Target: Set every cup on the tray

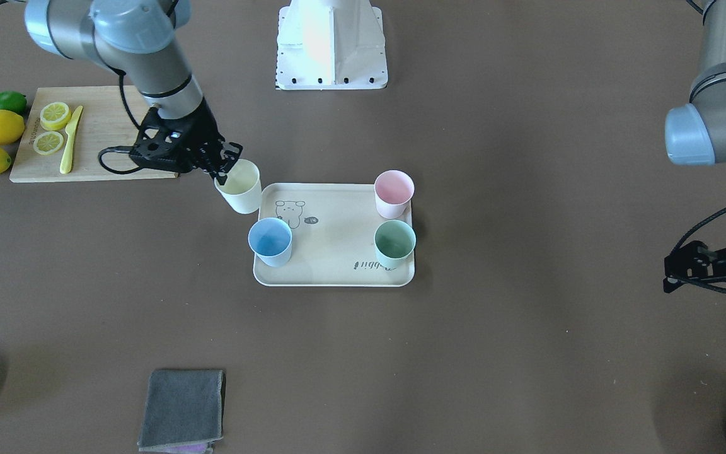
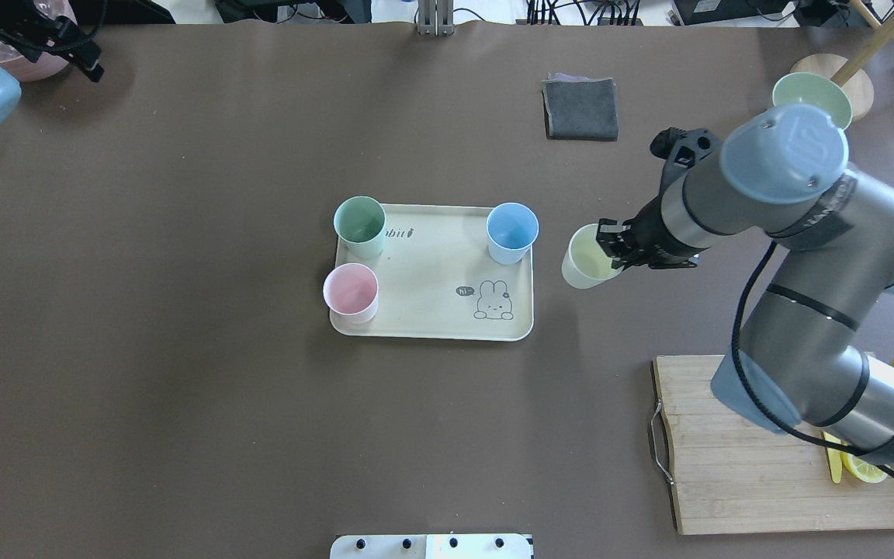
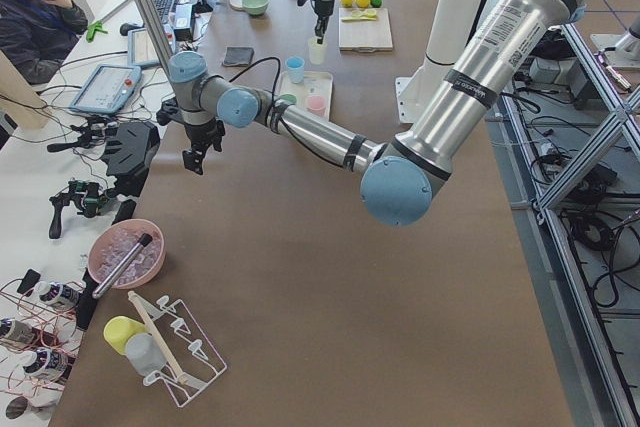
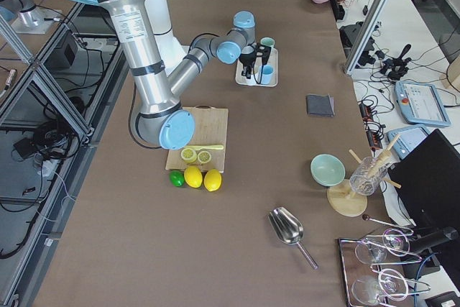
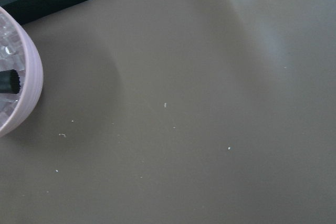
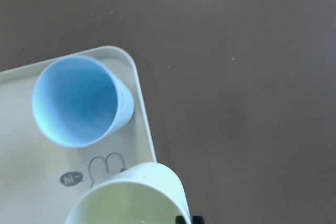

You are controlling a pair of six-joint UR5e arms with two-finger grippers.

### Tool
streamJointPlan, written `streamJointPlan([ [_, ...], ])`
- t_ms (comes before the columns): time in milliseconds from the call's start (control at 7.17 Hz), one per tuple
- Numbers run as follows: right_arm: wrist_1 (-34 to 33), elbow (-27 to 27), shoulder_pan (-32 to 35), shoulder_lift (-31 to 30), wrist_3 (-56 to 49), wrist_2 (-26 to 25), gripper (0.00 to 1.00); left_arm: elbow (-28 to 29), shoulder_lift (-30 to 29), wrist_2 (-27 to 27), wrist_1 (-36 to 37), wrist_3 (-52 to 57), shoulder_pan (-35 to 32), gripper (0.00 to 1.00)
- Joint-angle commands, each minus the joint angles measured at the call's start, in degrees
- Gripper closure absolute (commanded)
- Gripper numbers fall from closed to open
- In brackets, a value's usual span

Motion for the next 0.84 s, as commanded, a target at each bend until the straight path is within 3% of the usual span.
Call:
streamJointPlan([
  [0, -0.9, -5.9, -5.5, 6.8, 4.9, -4.9, 1.0, 0.7, 0.2, 0.0, -0.3, 0.9, -0.5, 0.02],
  [419, -0.7, -8.3, -4.1, 7.6, 2.1, -4.9, 1.0, 0.4, 1.1, -0.1, -0.4, 0.9, -0.5, 0.02],
  [558, -0.7, -8.1, -4.1, 7.6, 1.8, -4.9, 0.06, 0.3, 1.1, -0.1, -0.4, 0.9, -0.5, 0.02],
  [698, -0.7, -7.8, -3.9, 7.8, 0.7, -4.8, 0.0, 0.3, 1.1, 0.0, -0.5, 0.9, -0.5, 0.02],
])
